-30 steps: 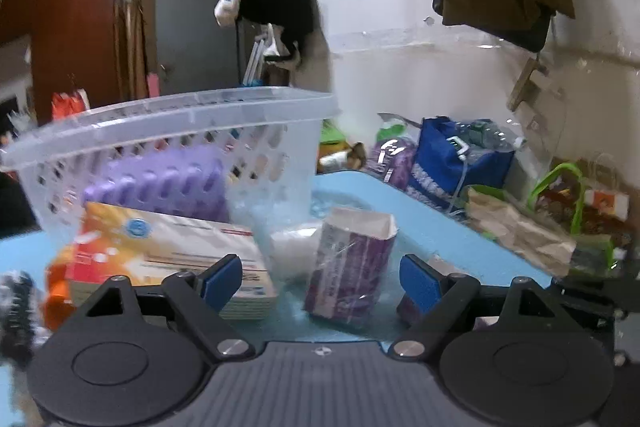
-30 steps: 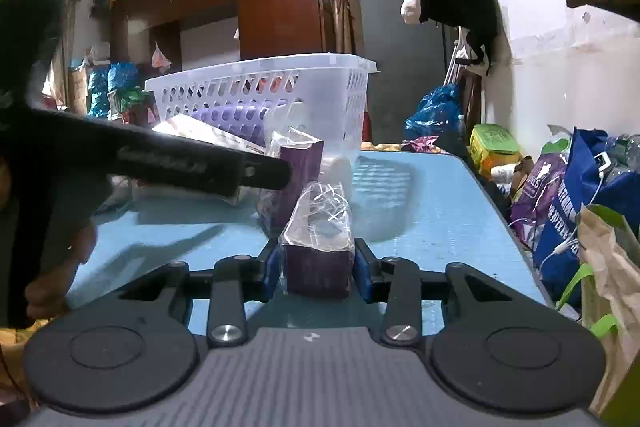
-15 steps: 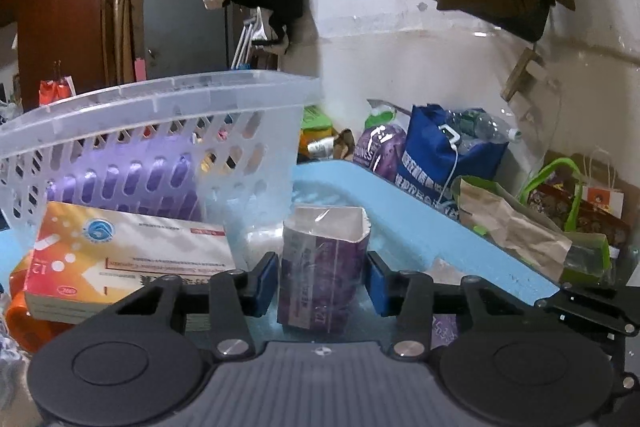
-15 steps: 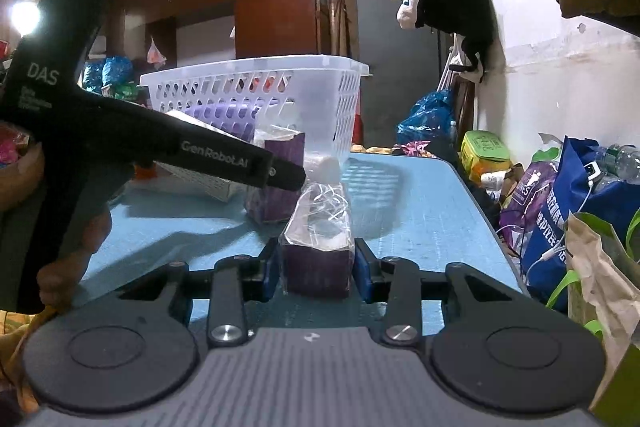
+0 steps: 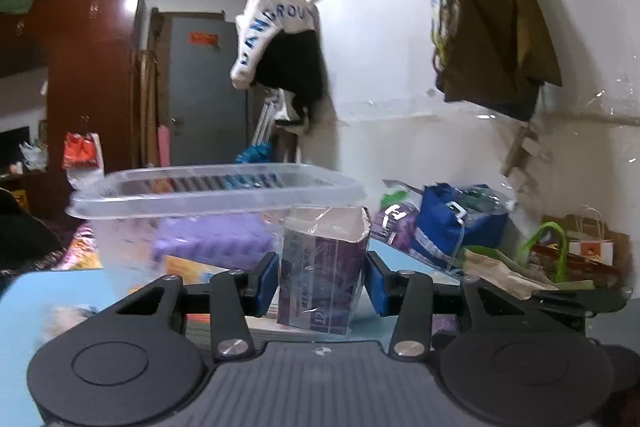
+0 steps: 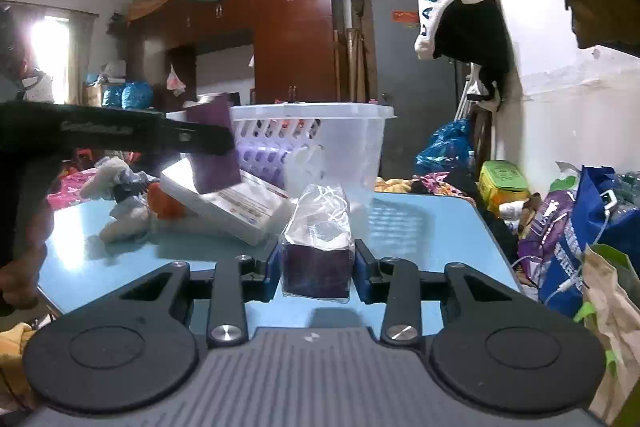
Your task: Organize objects
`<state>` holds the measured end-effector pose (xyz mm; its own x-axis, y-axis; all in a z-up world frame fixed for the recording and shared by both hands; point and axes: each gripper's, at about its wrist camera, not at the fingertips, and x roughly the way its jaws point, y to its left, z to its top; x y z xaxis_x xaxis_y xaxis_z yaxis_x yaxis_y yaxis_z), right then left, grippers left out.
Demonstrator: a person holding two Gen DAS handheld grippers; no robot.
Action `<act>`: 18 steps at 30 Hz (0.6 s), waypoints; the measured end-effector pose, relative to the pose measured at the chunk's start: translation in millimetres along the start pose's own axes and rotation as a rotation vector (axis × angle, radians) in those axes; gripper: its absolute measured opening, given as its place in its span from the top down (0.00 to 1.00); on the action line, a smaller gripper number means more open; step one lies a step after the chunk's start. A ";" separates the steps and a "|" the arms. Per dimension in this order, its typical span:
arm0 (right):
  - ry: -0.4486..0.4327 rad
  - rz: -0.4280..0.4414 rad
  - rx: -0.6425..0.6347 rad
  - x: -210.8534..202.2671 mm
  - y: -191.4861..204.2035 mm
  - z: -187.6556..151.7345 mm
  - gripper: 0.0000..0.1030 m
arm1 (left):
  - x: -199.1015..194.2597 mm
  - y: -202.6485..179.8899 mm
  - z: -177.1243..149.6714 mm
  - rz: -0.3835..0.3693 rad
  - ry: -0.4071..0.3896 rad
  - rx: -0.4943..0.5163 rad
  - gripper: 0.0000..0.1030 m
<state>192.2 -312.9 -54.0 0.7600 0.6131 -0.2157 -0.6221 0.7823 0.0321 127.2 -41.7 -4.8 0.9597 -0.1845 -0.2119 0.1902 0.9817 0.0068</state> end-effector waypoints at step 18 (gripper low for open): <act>-0.077 0.034 -0.104 31.2 19.9 131.7 0.62 | 4.4 61.9 100.8 0.100 -0.048 -0.057 0.52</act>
<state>228.4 -263.7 68.4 0.7481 0.6485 -0.1403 -0.6605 0.7481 -0.0641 164.1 13.5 93.2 0.9823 -0.0866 -0.1659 0.0828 0.9961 -0.0299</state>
